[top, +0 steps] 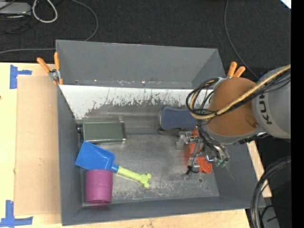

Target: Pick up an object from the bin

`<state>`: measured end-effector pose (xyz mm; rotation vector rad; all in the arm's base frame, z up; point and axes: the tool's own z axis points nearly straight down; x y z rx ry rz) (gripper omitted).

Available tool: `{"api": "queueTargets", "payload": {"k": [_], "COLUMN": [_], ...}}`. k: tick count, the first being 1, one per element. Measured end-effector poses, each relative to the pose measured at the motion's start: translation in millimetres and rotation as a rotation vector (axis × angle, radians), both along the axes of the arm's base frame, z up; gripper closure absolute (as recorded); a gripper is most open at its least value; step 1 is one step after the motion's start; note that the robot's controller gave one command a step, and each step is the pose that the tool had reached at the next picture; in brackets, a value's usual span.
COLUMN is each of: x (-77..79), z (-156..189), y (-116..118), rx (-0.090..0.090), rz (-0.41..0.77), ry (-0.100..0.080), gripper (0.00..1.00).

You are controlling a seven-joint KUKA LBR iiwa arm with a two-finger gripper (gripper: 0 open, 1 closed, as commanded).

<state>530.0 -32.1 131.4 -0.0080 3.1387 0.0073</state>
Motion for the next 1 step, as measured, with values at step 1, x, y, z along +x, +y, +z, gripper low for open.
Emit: {"api": "queueTargets", "payload": {"k": [1], "x": [-17.1], "z": [-17.5], "y": [-60.7], "rx": [-0.003], "rz": [0.125], "ry": [0.011], "gripper": [0.0]}}
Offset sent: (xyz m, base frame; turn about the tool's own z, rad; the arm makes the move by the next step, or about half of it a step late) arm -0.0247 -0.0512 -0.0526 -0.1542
